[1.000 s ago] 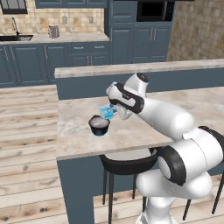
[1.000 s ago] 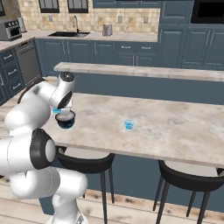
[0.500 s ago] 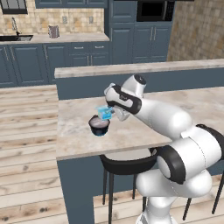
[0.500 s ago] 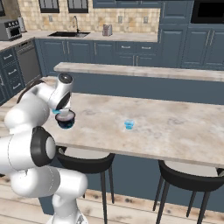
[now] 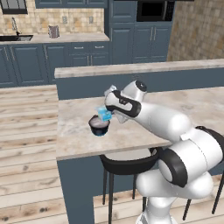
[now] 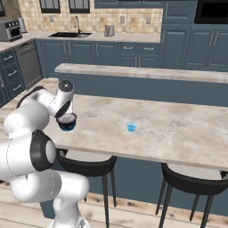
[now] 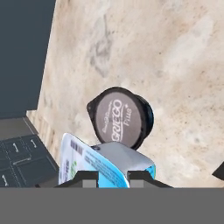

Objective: Stack the yogurt containers by placing the smaller containers on top of the larger containers.

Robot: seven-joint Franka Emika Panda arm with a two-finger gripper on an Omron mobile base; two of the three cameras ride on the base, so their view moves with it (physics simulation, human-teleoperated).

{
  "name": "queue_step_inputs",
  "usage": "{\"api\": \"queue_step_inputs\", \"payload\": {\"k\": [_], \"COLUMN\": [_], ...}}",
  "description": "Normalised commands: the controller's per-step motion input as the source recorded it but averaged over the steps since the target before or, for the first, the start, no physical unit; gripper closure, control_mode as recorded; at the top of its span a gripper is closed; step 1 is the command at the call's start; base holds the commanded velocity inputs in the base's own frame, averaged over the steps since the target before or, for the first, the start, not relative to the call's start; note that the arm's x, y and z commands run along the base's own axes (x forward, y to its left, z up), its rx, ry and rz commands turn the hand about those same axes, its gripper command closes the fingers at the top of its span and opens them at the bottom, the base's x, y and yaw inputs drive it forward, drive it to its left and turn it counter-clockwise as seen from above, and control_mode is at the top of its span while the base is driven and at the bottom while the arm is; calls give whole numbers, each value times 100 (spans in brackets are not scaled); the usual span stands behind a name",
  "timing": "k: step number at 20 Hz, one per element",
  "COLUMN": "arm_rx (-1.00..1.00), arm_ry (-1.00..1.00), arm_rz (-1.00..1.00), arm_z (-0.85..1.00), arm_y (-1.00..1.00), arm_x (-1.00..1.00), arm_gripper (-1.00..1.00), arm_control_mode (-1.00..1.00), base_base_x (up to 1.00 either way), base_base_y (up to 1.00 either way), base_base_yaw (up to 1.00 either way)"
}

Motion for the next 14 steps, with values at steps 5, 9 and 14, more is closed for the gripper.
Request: {"api": "queue_step_inputs", "payload": {"k": [5,9,14], "arm_rx": [0,0,0], "arm_ry": [-1,0,0], "arm_rz": [0,0,0], "arm_z": [-10,-7,-4], "arm_y": [0,0,0], "arm_x": [0,0,1], "arm_gripper": [100,100,100], "arm_control_mode": [-100,-100,-100], "base_base_x": [0,0,0], "base_base_y": [0,0,0], "base_base_yaw": [0,0,0]}}
